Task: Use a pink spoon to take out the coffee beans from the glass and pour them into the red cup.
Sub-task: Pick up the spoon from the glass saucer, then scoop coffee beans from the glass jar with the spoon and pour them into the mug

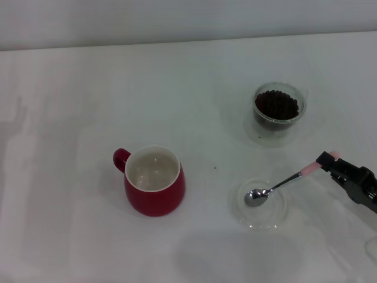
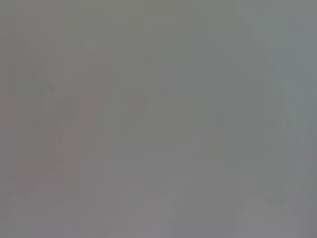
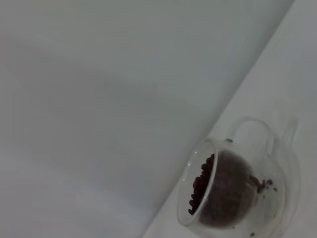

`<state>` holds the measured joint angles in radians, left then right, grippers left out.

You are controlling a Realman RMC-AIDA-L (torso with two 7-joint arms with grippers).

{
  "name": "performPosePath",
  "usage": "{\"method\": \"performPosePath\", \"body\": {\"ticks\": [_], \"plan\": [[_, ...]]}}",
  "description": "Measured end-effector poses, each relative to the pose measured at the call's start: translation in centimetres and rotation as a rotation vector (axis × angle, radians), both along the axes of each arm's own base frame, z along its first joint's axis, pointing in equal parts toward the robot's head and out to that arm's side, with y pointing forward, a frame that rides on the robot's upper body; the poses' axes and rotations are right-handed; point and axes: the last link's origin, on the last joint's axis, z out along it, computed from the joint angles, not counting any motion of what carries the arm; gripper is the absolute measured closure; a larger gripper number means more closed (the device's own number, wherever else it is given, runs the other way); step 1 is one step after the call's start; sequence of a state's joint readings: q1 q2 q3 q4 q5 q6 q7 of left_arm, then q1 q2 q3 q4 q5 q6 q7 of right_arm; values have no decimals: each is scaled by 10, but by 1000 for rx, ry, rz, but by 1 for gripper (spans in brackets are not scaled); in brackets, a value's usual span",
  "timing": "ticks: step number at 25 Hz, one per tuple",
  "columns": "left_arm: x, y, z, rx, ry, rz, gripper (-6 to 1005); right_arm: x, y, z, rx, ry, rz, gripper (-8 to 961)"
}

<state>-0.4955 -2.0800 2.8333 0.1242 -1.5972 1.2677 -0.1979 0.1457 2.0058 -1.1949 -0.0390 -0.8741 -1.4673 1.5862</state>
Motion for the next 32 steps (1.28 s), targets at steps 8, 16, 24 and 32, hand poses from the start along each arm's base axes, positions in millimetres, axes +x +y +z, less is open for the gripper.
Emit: {"method": "performPosePath", "body": {"ticks": [8,16,24,32], "plan": [[-1,0,0,0,1,2,121,-8,9,12,40,28,62,811],[-2,0,3,3,14,3,121,-26,50,42,139,-16,196,810],[-4,-3,0,-7,16,5,121,-40,110,86,236,-175,296,810],[-7,-8,-2,-14,10,20,121,-45,142,99,248,-418,369,810]]}}
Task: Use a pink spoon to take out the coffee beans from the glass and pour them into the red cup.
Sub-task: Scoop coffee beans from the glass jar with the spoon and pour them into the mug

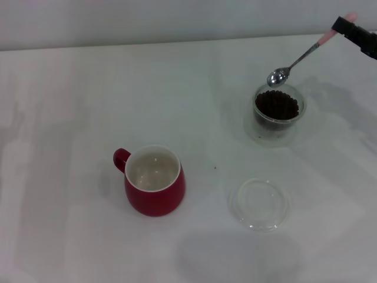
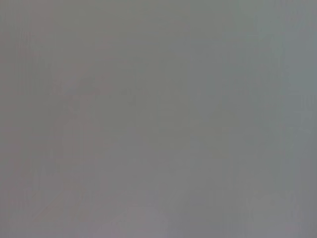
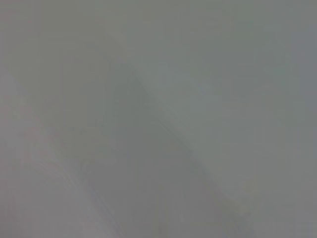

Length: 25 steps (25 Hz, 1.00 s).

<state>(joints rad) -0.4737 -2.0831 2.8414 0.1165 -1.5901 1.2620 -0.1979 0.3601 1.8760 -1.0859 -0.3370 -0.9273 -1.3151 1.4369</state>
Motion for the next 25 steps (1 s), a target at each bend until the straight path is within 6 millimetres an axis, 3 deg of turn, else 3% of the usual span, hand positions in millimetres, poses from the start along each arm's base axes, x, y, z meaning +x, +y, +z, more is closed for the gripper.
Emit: {"method": "performPosePath", "body": {"ticks": [9,16,25], "plan": [[-1,1,-4,-24,2,9,120,-5,-10,-3,69,-179,127,811],[0,1,-5,-25,-3,8,120,-8,-23,-17,124,-258,187,811],[0,1,-5,-27,-9,8,120,-1,-22,-31,137,-336,140,810]]}}
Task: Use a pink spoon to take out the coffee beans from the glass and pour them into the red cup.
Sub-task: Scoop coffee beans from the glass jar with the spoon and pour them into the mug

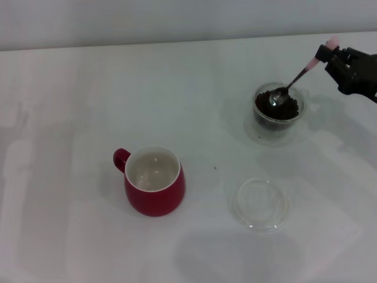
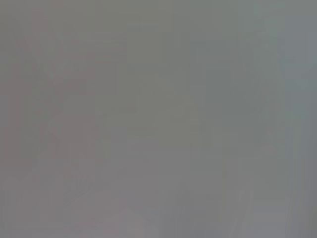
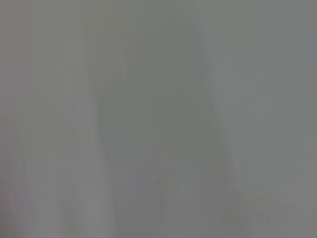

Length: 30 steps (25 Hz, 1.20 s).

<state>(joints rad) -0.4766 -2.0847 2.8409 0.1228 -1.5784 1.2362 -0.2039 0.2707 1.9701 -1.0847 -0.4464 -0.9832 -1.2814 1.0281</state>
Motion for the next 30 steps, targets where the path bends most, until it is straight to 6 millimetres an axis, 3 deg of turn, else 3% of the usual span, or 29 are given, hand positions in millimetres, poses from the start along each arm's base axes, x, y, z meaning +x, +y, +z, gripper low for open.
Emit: {"method": "performPosePath", "body": {"ticks": [15,30], "plan": [[2,3,-1,-5,4,-1,120,12,-7,-9,-35,22,-73,810],[8,9,0,-4,7,-20,121,20,-9,-10,-137,275,-243,810]]}}
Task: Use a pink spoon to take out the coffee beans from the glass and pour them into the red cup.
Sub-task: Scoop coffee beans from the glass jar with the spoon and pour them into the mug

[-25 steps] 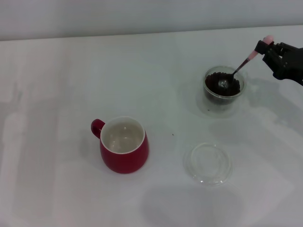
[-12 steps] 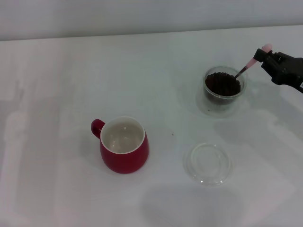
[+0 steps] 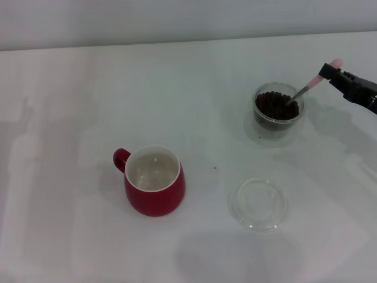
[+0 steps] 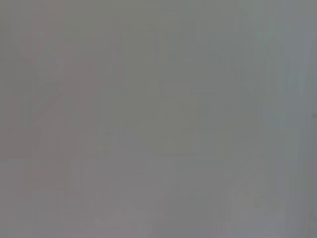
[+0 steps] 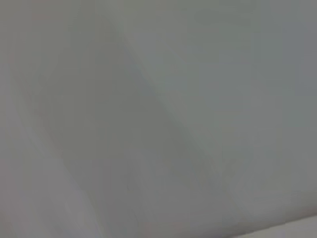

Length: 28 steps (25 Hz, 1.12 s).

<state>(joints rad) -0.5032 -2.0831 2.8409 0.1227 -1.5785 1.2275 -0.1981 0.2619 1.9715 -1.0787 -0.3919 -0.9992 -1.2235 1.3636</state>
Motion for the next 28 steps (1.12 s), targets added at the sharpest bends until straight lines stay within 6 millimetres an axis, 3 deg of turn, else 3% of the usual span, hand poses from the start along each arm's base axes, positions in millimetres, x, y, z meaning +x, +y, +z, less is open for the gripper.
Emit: {"method": "performPosePath", "body": {"ticks": [28], "plan": [[7,11,5,12,8,-23,120,11,12,7,-9,287,-237,810]]}}
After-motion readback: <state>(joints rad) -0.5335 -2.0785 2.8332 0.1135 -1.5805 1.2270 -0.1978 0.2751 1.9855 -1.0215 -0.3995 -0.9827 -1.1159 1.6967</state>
